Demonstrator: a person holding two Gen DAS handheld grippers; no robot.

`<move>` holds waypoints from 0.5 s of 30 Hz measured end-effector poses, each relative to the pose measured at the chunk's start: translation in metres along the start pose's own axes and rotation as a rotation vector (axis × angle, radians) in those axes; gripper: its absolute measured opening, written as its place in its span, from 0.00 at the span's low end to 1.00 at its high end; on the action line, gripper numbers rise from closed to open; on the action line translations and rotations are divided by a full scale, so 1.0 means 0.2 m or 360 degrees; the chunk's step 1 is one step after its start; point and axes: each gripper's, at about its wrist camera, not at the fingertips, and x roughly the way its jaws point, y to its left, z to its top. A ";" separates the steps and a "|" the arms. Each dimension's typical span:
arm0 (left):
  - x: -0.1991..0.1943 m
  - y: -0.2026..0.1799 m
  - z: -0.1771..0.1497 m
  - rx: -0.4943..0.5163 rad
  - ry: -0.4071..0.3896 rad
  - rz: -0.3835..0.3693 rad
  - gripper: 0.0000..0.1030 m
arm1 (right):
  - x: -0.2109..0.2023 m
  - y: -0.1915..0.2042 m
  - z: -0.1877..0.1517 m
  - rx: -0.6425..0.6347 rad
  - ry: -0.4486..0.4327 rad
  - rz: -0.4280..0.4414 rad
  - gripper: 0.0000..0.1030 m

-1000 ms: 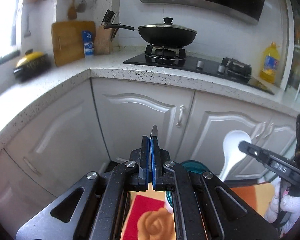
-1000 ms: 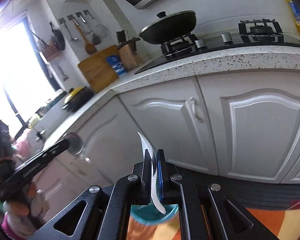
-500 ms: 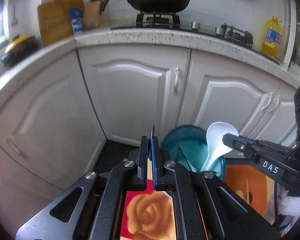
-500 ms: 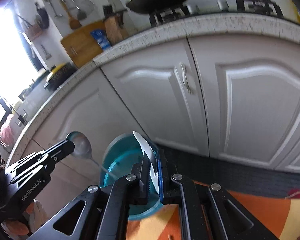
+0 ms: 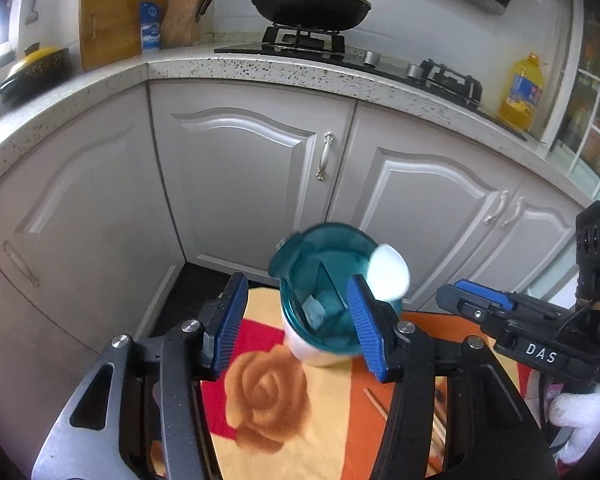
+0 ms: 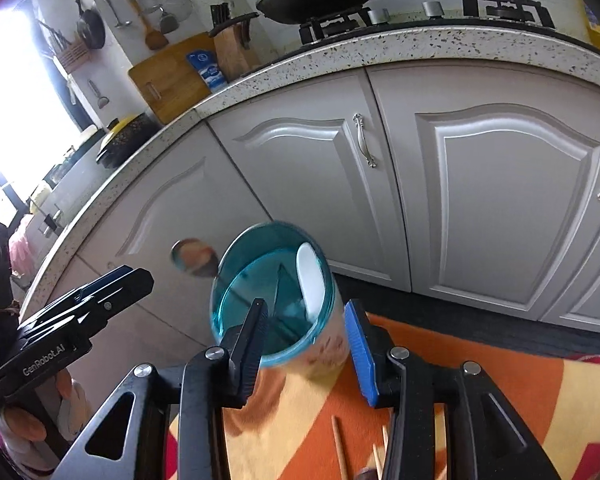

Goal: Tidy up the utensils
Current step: 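Open the left gripper over the cup while the right gripper releases its spoon, then move both open grippers back down to the utensil pile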

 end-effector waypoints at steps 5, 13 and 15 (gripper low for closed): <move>-0.06 -0.06 -0.11 0.0006 0.0025 -0.0041 0.51 | -0.13 0.01 -0.11 -0.0037 0.0000 -0.0029 0.39; -0.11 -0.23 -0.31 0.0065 0.0079 -0.0111 0.51 | -0.32 -0.05 -0.32 -0.0019 0.0031 -0.0113 0.40; -0.11 -0.26 -0.34 0.0080 0.0090 -0.0120 0.51 | -0.36 -0.08 -0.37 0.0000 0.0031 -0.0138 0.40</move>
